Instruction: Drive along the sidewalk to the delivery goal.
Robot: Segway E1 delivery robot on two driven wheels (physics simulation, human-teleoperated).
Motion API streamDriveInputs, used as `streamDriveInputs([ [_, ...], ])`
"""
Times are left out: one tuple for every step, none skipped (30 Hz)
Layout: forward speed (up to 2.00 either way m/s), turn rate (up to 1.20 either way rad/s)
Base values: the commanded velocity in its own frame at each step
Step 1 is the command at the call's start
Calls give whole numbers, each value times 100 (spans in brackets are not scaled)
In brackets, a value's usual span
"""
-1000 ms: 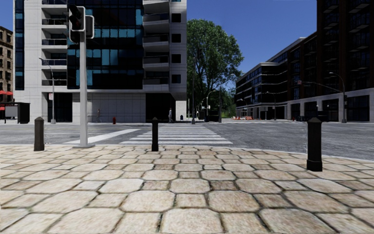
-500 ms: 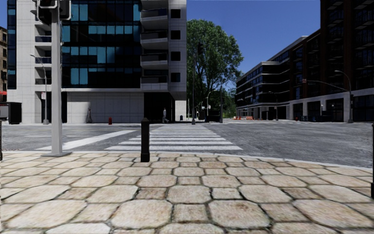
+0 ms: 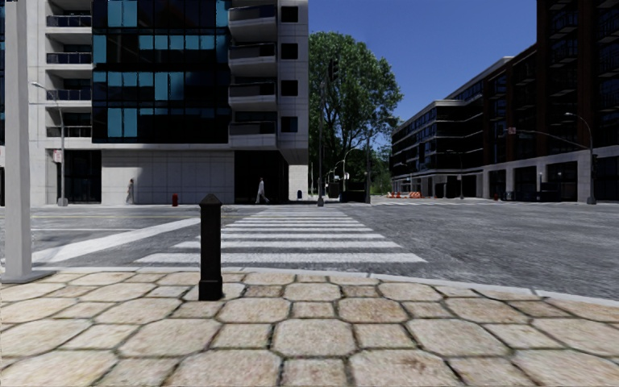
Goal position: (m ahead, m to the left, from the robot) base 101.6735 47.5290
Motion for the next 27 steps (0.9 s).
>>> streamDriveInputs([
  [200,0],
  [200,0],
  [200,0],
  [200,0],
  [200,0],
  [200,0],
  [200,0],
  [200,0],
  [200,0],
  [200,0],
  [200,0],
  [200,0],
  [200,0],
  [200,0],
  [200,0],
  [200,0],
  [200,0],
  [200,0],
  [200,0],
  [200,0],
  [200,0],
  [200,0],
  [200,0],
  [200,0],
  [200,0],
  [200,0],
  [200,0],
])
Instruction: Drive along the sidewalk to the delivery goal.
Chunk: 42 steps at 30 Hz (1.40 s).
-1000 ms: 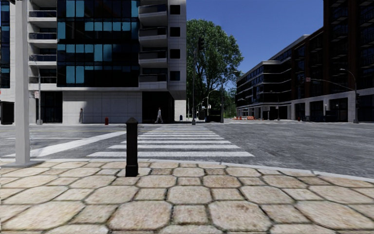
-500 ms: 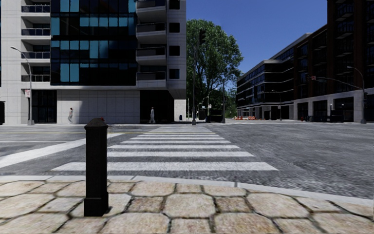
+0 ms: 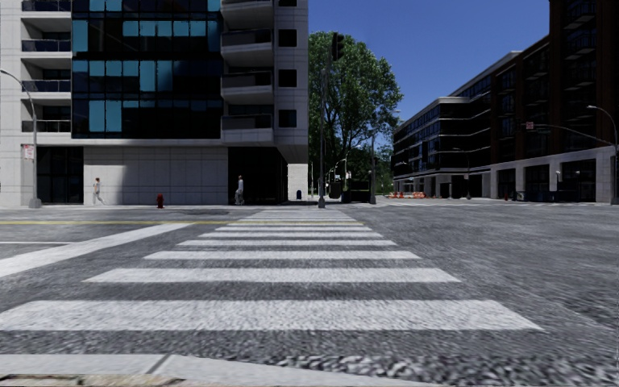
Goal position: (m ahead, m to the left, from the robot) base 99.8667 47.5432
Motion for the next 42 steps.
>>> streamDriveInputs([
  [200,0],
  [200,0],
  [200,0],
  [200,0],
  [172,0],
  [142,0],
  [124,0],
  [117,0],
  [111,0],
  [108,0],
  [108,0],
  [104,0],
  [102,0],
  [100,0],
  [98,0],
  [95,0],
  [94,0],
  [92,0],
  [90,0],
  [82,0],
  [82,0],
  [78,0],
  [70,0],
  [66,0],
  [66,0],
  [66,0],
  [66,0],
  [66,0],
  [66,0],
  [68,0],
  [70,0],
  [72,0],
  [76,0],
  [93,0],
  [104,0],
  [108,0],
  [113,0],
  [113,0],
  [119,0],
  [123,0],
  [124,0],
  [125,0],
])
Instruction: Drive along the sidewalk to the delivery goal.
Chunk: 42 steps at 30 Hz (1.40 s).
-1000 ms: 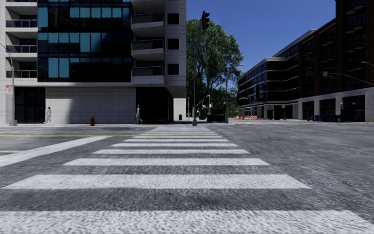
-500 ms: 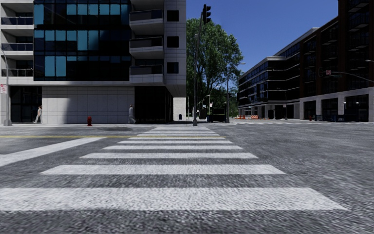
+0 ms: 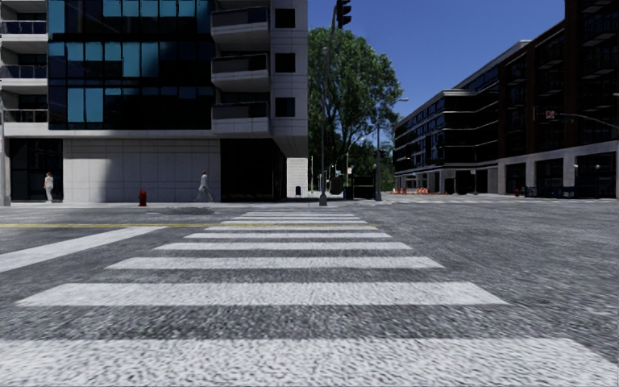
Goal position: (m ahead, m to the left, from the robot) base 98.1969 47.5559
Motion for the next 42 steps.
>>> streamDriveInputs([
  [125,0],
  [125,0],
  [125,0],
  [125,0],
  [125,0],
  [125,0],
  [129,0],
  [200,0],
  [200,0],
  [200,0],
  [200,0],
  [200,0],
  [200,0],
  [200,0],
  [200,0],
  [200,0],
  [200,0],
  [200,0],
  [200,0],
  [200,0],
  [200,0],
  [200,0],
  [200,0],
  [200,0],
  [200,0],
  [200,0],
  [200,0],
  [200,0],
  [200,0],
  [200,0],
  [200,0],
  [200,0],
  [200,0],
  [200,0],
  [200,0],
  [200,0],
  [200,0],
  [200,0],
  [200,0],
  [200,0],
  [200,0],
  [200,0],
])
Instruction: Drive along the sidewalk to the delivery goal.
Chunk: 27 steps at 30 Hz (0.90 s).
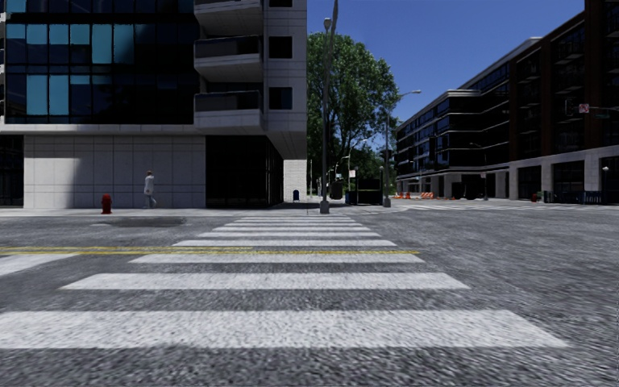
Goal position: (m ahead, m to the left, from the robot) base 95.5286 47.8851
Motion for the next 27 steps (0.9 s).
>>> streamDriveInputs([
  [200,0],
  [200,0],
  [200,0],
  [200,0],
  [200,0],
  [200,0],
  [200,0],
  [200,0],
  [200,0],
  [200,0],
  [200,0],
  [200,0],
  [200,0],
  [200,0],
  [200,0],
  [200,0],
  [200,0],
  [200,0],
  [200,0],
  [200,0],
  [200,0],
  [200,0],
  [200,0],
  [200,0],
  [200,2],
  [200,9],
  [200,13],
])
